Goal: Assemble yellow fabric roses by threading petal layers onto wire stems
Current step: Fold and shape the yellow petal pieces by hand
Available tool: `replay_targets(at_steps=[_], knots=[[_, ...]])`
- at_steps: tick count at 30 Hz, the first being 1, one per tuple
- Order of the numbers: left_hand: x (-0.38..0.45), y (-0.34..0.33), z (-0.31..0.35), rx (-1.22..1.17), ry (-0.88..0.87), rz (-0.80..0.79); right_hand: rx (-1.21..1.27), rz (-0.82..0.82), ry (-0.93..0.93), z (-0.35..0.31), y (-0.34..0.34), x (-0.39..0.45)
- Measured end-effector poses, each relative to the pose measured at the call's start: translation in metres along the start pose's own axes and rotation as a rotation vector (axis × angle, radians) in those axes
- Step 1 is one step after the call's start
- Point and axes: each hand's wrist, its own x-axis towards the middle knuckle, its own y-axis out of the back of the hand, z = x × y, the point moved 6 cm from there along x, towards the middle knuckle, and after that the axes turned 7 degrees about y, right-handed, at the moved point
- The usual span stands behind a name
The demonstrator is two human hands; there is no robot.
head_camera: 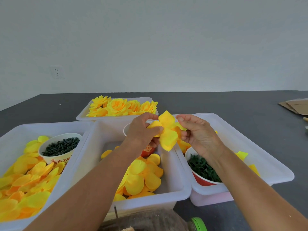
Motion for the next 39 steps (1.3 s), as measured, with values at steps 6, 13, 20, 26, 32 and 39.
replay_targets(at_steps=[6, 13, 20, 26, 32, 39], knots=[[0.002, -0.001, -0.005, -0.066, 0.094, -0.021, 0.101, -0.136, 0.093, -0.009, -0.009, 0.000], [-0.001, -0.004, -0.006, -0.264, 0.187, -0.140, -0.526, -0.015, 0.394, -0.015, -0.009, -0.004], [-0.008, -0.023, -0.005, -0.364, 0.216, -0.362, -0.626, 0.099, 0.305, -0.010, -0.002, 0.000], [-0.012, -0.028, -0.004, -0.169, 0.103, -0.347, -0.356, 0.092, 0.091, -0.002, -0.001, -0.001], [0.007, -0.006, -0.017, -0.090, 0.157, -0.017, 0.025, 0.202, -0.061, 0.000, 0.009, 0.000], [0.011, 0.002, -0.021, -0.077, 0.243, 0.060, 0.018, 0.419, -0.001, -0.005, 0.029, 0.000]])
